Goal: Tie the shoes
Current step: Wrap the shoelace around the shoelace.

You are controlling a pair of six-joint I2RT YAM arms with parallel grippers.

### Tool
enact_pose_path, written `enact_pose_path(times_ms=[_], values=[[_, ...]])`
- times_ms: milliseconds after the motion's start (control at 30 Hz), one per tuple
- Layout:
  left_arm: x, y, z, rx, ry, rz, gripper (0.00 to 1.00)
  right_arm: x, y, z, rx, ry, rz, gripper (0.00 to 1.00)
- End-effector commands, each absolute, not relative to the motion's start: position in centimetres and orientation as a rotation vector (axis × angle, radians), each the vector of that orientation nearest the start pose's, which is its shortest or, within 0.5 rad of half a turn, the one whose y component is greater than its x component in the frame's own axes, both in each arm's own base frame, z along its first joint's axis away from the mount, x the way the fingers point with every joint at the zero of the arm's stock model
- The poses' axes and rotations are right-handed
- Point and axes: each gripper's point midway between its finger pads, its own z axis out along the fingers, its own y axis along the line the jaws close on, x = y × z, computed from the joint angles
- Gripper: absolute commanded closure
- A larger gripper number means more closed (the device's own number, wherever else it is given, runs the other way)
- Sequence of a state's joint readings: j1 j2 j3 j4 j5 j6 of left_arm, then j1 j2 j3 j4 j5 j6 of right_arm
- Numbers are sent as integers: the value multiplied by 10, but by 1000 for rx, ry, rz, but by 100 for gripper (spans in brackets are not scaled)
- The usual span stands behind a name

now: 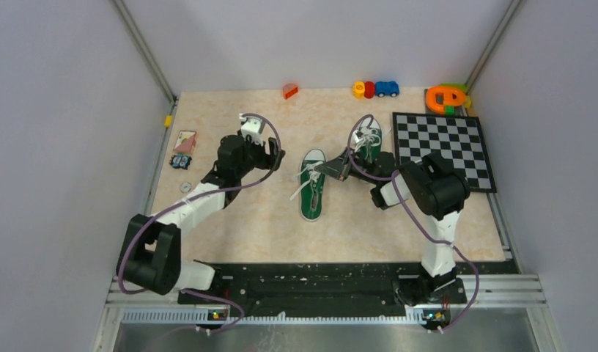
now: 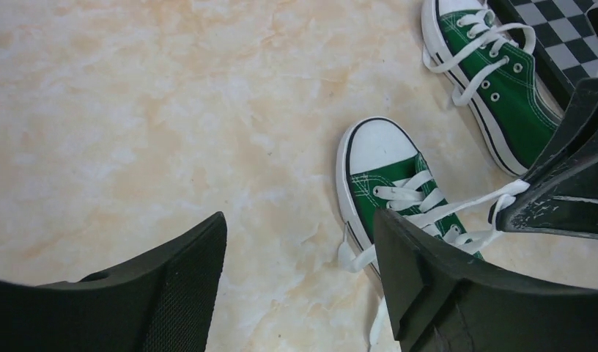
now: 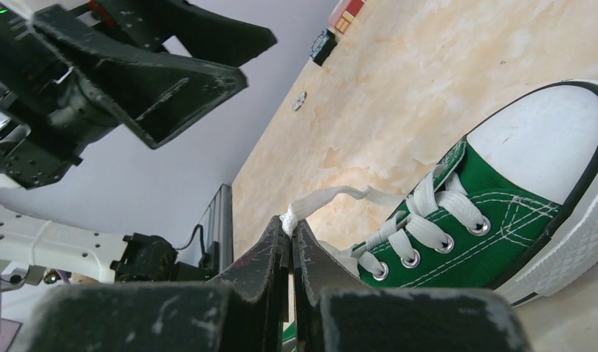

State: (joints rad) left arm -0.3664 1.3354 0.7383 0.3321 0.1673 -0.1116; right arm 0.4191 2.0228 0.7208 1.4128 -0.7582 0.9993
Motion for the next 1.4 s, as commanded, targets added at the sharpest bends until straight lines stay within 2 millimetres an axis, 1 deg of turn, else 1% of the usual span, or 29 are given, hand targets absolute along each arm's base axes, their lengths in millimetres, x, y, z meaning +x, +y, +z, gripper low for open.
enact_pose_path(times_ms=[0, 67, 167, 267, 367, 467, 567, 833, 867, 933, 1000, 1100, 1200, 1233, 1367], values=[[383, -209, 181, 413, 1832, -682, 27, 330, 317, 159, -318, 1615, 1663, 100], [377, -222, 176, 563, 1794, -734, 31, 331, 317, 157, -312, 1619, 1667, 100], [368, -234, 168, 733, 1745, -770, 35, 331, 317, 157, -308, 1618, 1675, 100], [362, -242, 164, 841, 1714, -809, 40, 332, 317, 156, -303, 1625, 1671, 100], [362, -247, 151, 890, 1759, -843, 43, 333, 317, 156, -302, 1627, 1671, 100], [361, -254, 137, 939, 1803, -906, 52, 332, 317, 157, -302, 1626, 1672, 100], [363, -262, 128, 958, 1825, -935, 54, 332, 317, 156, -303, 1627, 1673, 100], [364, -275, 112, 1027, 1864, -927, 57, 333, 317, 156, -300, 1629, 1674, 100], [364, -275, 110, 1030, 1872, -922, 59, 333, 317, 156, -298, 1631, 1675, 100], [366, -275, 107, 1033, 1883, -907, 70, 333, 317, 155, -296, 1632, 1675, 100], [366, -273, 107, 1031, 1894, -895, 82, 334, 317, 155, -290, 1634, 1673, 100], [366, -270, 113, 1005, 1891, -868, 100, 336, 316, 153, -276, 1640, 1668, 100], [362, -267, 122, 970, 1881, -852, 100, 338, 315, 152, -262, 1647, 1657, 100], [359, -267, 122, 965, 1880, -854, 100, 339, 315, 151, -256, 1653, 1650, 100], [349, -271, 133, 959, 1854, -834, 100, 341, 313, 151, -233, 1664, 1625, 100]])
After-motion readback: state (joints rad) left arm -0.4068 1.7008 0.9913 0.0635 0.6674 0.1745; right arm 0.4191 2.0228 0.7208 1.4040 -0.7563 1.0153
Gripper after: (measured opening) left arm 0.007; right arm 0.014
